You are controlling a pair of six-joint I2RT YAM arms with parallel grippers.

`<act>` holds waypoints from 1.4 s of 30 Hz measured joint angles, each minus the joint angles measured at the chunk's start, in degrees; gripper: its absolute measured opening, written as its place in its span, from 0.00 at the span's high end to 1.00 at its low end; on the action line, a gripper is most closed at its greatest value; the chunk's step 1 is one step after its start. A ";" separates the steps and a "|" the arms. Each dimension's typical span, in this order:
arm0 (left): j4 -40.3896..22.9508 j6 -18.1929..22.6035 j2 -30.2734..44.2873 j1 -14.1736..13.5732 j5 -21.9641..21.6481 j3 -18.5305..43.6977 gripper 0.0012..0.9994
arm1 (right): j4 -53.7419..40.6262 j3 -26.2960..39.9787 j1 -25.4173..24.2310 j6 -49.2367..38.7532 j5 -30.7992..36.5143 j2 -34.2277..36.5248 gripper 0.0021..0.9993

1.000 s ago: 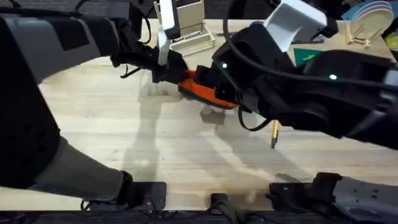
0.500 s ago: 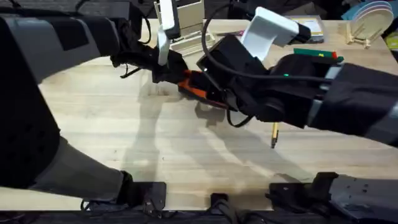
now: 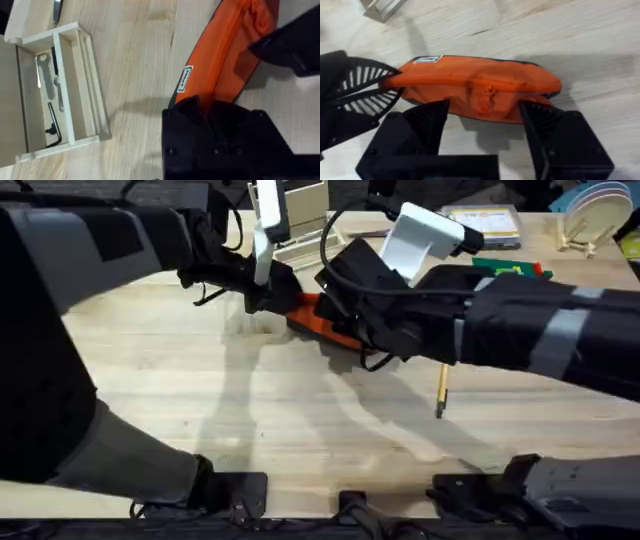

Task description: Unzip the bag, pick up the pens from the table one at a time and place them inside, then zip the bag closed.

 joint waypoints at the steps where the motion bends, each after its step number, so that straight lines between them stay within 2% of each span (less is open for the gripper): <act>1: 0.00 0.00 0.02 0.00 0.00 0.00 0.96 | 0.03 0.00 -0.21 0.02 0.02 0.23 0.20; 8: 0.04 0.00 0.02 0.00 -0.02 0.00 0.96 | -0.09 0.00 -1.47 0.04 -0.05 0.54 0.50; 14: 0.04 0.00 0.02 0.00 -0.02 0.00 0.96 | 0.03 0.00 -1.54 0.02 -0.02 0.54 0.71; 17: 0.04 0.00 0.02 0.00 -0.02 0.00 0.96 | 0.05 0.00 -1.56 0.04 -0.02 0.54 0.78; 21: 0.04 0.00 0.02 0.00 0.00 0.00 0.96 | 0.40 0.00 -1.56 0.04 -0.05 0.54 0.95; 38: 0.07 0.00 0.02 0.00 -0.02 0.00 0.96 | -0.06 1.97 -1.54 -1.77 -0.24 0.08 0.97; 42: 0.07 0.00 0.02 0.00 -0.07 0.00 0.96 | 2.36 2.36 -1.61 -2.00 -1.68 -0.05 0.97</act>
